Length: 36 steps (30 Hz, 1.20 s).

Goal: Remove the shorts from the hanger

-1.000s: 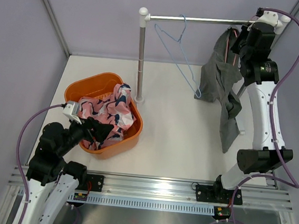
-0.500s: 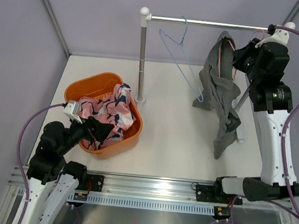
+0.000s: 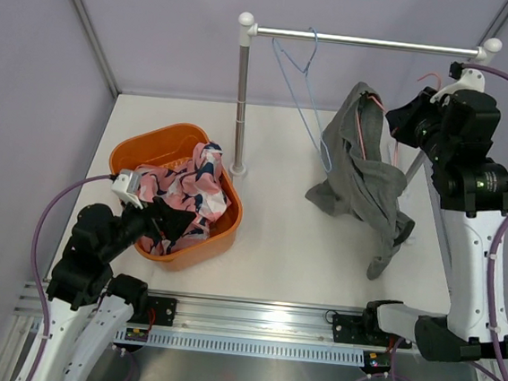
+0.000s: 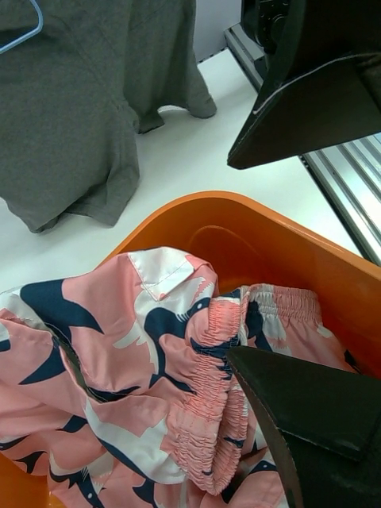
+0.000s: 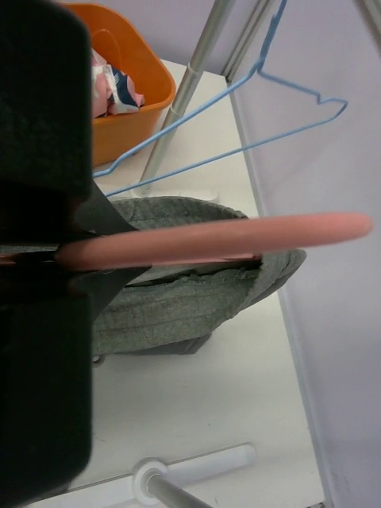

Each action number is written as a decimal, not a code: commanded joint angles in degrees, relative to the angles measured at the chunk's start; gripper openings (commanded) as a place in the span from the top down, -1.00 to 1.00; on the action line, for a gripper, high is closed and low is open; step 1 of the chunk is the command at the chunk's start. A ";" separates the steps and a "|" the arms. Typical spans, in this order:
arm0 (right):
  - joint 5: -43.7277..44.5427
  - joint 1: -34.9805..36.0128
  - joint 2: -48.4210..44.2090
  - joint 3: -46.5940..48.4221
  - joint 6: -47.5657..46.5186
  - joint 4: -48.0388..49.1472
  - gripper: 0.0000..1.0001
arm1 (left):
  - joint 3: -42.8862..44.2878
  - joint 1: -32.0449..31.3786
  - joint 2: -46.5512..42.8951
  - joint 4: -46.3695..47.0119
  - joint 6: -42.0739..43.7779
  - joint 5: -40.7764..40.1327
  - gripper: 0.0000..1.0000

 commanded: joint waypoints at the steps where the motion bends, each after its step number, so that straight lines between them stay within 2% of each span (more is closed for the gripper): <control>1: -1.33 0.45 -0.21 11.67 1.19 -0.38 1.00 | 0.11 -0.64 0.35 1.59 0.42 -0.60 -0.98; 6: -1.07 0.45 6.01 28.34 1.63 -5.56 1.00 | 0.19 -1.25 0.18 1.32 0.24 -1.39 -0.98; 9: -1.68 0.45 9.27 35.30 2.16 -8.28 1.00 | 0.19 -1.95 0.17 1.15 0.16 -2.00 -0.98; 12: -2.56 0.45 8.68 35.08 3.12 -9.35 1.00 | 0.28 -2.75 0.09 0.97 0.15 -2.53 -0.98; 14: -2.74 0.45 6.66 31.48 3.65 -8.21 1.00 | 0.28 -3.01 0.09 0.97 0.07 -2.71 -0.98; 17: -1.95 0.45 0.16 19.72 4.44 -5.05 1.00 | 0.28 -3.28 -0.09 0.80 -0.02 -2.79 -0.98; 23: -3.35 0.54 -13.28 -9.96 6.37 0.23 1.00 | 0.20 -3.45 0.70 1.15 0.15 -2.18 -0.98; 27: -5.90 1.50 -18.39 -24.73 8.22 3.92 1.00 | 0.19 -3.45 1.23 1.59 0.51 -0.60 -0.98; 30: -1.44 8.60 -19.45 -33.10 9.36 5.85 1.00 | -0.16 -3.45 2.10 2.55 0.77 1.68 -0.98; 31: 0.76 15.24 -19.28 -34.70 9.80 6.55 1.00 | -0.24 -3.45 2.37 2.73 0.86 2.91 -0.98; 32: 5.74 18.70 -18.93 -35.94 10.41 6.74 1.00 | -0.24 -3.54 2.72 2.90 0.94 3.44 -0.98; 36: 15.08 32.51 -18.92 -41.82 16.11 8.76 1.00 | -0.33 -3.63 3.60 3.61 1.21 5.11 -0.97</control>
